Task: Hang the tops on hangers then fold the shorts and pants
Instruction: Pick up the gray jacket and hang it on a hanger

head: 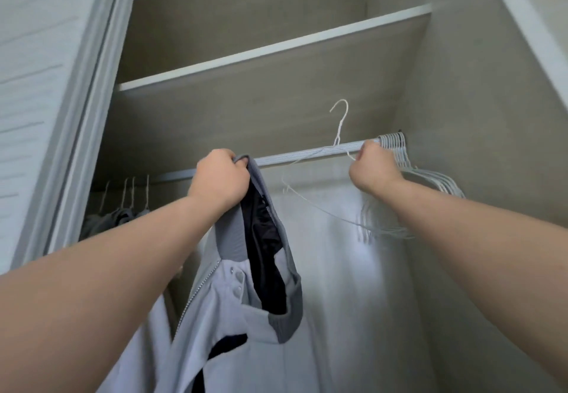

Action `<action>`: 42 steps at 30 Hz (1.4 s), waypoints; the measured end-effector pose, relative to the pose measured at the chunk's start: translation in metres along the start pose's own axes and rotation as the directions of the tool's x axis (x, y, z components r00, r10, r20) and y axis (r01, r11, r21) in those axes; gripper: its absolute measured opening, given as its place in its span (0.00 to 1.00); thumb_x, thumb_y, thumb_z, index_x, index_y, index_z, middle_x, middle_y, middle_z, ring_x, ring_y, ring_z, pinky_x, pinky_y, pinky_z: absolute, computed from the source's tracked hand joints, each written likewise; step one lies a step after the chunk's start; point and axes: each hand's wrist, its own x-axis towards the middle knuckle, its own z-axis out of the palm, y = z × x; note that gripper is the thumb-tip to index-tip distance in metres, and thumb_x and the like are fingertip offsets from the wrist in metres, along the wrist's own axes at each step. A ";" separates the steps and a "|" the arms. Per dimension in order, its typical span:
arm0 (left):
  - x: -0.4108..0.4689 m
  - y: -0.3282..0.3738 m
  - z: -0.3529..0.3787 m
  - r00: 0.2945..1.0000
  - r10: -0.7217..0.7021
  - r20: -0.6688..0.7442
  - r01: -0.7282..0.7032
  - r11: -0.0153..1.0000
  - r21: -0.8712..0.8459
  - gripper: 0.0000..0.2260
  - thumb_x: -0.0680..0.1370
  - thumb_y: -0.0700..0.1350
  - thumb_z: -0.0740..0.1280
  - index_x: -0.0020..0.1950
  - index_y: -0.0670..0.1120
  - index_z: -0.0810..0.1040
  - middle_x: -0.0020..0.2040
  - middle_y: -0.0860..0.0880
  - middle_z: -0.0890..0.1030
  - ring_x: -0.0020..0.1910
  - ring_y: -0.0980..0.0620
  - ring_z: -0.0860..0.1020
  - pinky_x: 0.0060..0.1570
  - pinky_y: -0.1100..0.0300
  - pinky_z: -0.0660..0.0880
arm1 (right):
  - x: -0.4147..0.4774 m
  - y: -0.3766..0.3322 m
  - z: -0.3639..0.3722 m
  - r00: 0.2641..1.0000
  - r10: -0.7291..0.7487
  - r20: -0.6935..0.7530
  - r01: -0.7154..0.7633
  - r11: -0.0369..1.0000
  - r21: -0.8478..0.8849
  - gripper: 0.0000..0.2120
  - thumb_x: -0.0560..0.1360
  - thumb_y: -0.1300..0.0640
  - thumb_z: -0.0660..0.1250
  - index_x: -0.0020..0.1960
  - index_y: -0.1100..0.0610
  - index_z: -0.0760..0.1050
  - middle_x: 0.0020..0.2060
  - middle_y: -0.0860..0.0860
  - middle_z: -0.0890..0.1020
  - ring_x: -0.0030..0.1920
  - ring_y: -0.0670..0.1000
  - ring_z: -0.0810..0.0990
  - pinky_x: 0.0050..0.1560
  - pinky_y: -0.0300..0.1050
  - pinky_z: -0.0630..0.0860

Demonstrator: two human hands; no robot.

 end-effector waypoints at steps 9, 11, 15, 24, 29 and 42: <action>-0.033 -0.005 -0.098 0.995 -0.009 -0.100 0.016 0.997 0.072 0.16 0.82 0.49 0.61 0.40 0.40 0.75 0.35 0.45 0.75 0.37 0.43 0.74 0.40 0.54 0.66 | -0.090 -0.042 -0.036 0.924 0.126 0.362 -0.368 0.557 0.745 0.10 0.78 0.65 0.57 0.45 0.56 0.75 0.29 0.51 0.66 0.20 0.46 0.59 0.23 0.34 0.55; -0.046 -0.005 -0.118 0.995 -0.017 -0.102 0.029 0.993 0.114 0.16 0.83 0.50 0.60 0.41 0.41 0.75 0.35 0.46 0.76 0.34 0.48 0.72 0.35 0.54 0.64 | -0.114 -0.052 -0.052 0.916 0.124 0.382 -0.393 0.474 0.788 0.10 0.76 0.67 0.56 0.45 0.57 0.73 0.28 0.51 0.67 0.20 0.46 0.59 0.22 0.34 0.56; -0.074 0.000 -0.158 0.995 -0.039 -0.095 0.056 0.980 0.192 0.16 0.83 0.50 0.60 0.38 0.45 0.72 0.34 0.48 0.73 0.34 0.47 0.70 0.37 0.54 0.64 | -0.149 -0.071 -0.087 0.910 0.136 0.391 -0.413 0.345 0.843 0.09 0.76 0.67 0.55 0.43 0.55 0.68 0.27 0.50 0.66 0.20 0.46 0.58 0.21 0.34 0.55; -0.114 0.071 -0.256 0.988 -0.108 -0.113 0.134 0.959 0.251 0.19 0.83 0.47 0.61 0.32 0.45 0.68 0.32 0.47 0.72 0.32 0.52 0.69 0.30 0.58 0.60 | -0.185 -0.110 -0.162 0.904 -0.101 0.416 -0.383 0.244 0.891 0.09 0.82 0.55 0.64 0.43 0.55 0.72 0.20 0.44 0.61 0.19 0.44 0.56 0.20 0.33 0.53; -0.146 0.136 -0.309 0.973 -0.129 -0.192 0.190 0.917 0.350 0.19 0.83 0.47 0.60 0.32 0.44 0.66 0.31 0.46 0.71 0.31 0.51 0.69 0.28 0.58 0.60 | -0.209 -0.105 -0.221 0.883 -0.185 0.431 -0.410 0.139 0.901 0.14 0.85 0.52 0.55 0.45 0.57 0.72 0.21 0.45 0.59 0.19 0.43 0.53 0.21 0.31 0.51; -0.338 0.279 -0.417 0.881 -0.411 -0.236 0.467 0.667 0.581 0.13 0.82 0.44 0.60 0.38 0.42 0.71 0.36 0.44 0.75 0.36 0.44 0.72 0.31 0.57 0.63 | -0.340 -0.044 -0.382 0.712 -0.419 0.564 -0.608 0.034 0.793 0.14 0.84 0.55 0.57 0.42 0.58 0.72 0.22 0.47 0.59 0.20 0.45 0.53 0.23 0.30 0.52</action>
